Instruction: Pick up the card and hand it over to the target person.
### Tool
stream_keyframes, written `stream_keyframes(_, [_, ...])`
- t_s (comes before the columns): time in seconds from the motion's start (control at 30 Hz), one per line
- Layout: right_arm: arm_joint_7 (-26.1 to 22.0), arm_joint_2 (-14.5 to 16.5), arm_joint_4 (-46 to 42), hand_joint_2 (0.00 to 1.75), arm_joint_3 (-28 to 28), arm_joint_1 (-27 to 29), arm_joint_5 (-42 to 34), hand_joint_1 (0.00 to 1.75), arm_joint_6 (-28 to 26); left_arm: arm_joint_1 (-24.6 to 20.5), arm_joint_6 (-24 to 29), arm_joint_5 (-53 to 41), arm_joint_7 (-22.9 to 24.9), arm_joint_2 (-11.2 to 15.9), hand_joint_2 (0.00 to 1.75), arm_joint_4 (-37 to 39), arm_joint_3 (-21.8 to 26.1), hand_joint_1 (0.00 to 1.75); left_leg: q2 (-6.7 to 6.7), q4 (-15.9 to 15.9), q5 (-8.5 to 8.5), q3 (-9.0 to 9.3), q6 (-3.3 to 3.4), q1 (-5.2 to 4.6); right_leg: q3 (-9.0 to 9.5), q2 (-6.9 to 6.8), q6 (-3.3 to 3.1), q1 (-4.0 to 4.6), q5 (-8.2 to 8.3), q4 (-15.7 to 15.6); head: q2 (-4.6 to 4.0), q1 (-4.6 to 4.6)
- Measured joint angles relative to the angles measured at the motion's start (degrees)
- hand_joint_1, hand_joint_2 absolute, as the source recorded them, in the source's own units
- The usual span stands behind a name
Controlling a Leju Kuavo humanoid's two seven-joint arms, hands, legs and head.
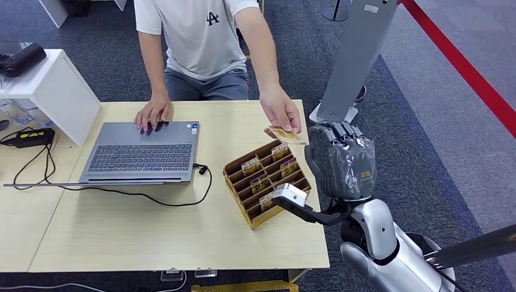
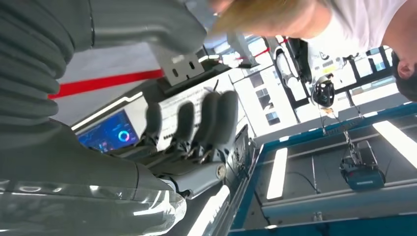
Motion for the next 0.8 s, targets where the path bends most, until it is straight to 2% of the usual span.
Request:
stream_keyframes(0.07, [-8.35, 1.2, 1.14, 1.75, -1.09, 0.79, -17.78, 0.0, 2.01, 0.08, 0.21, 0.25, 0.06, 0.0, 0.0, 0.07, 0.29, 0.0, 0.02, 0.03, -0.02, -0.02, 0.0, 0.0, -0.03, 0.02, 0.0, 0.0, -0.01, 0.04, 0.0, 0.0])
stream_keyframes(0.13, [-13.4, 1.56, 1.95, 1.75, -1.98, 1.76, -31.72, 0.0, 5.77, 0.08, 0.34, 0.32, 0.0, 0.06, 0.0, 0.04, 0.41, 0.0, 0.0, -0.02, 0.01, 0.01, 0.0, -0.01, 0.0, 0.0, -0.01, -0.01, 0.0, 0.0, 0.0, 0.0])
stream_keyframes(0.2, [-15.52, 0.92, 2.93, 1.75, -2.03, 2.45, -43.03, 0.0, 9.77, 0.07, 0.44, 0.38, 0.01, 0.2, 0.0, -0.01, 0.51, 0.0, -0.05, -0.02, 0.01, 0.01, 0.0, 0.0, 0.03, -0.05, -0.01, 0.01, -0.01, -0.02, 0.0, 0.0])
stream_keyframes(0.27, [-15.76, -0.06, 3.51, 1.75, -1.62, 3.09, -50.23, 0.0, 12.96, 0.06, 0.59, 0.46, 0.11, 0.38, 0.0, -0.06, 0.63, 0.0, -0.09, -0.01, 0.0, 0.0, 0.01, 0.01, 0.04, -0.09, 0.0, 0.01, -0.03, -0.01, 0.0, 0.0])
stream_keyframes(0.5, [-15.44, -1.91, 4.39, 1.75, -1.64, 6.47, -59.57, 0.0, 15.91, 0.13, 0.78, 1.11, 0.79, 0.79, 0.0, -0.04, 1.29, 0.0, -0.2, 0.05, -0.02, -0.05, 0.01, 0.01, 0.03, -0.2, 0.02, 0.01, -0.07, 0.01, 0.0, 0.0])
stream_keyframes(0.8, [-12.16, -4.29, 2.58, 1.75, -2.7, 10.16, -61.64, 0.0, 15.9, 0.16, 1.0, 1.64, 1.27, 0.81, 0.0, 0.09, 1.8, 0.0, -0.22, 0.06, -0.01, -0.06, 0.01, 0.0, 0.0, -0.22, 0.01, 0.0, -0.07, 0.03, 0.0, 0.0])
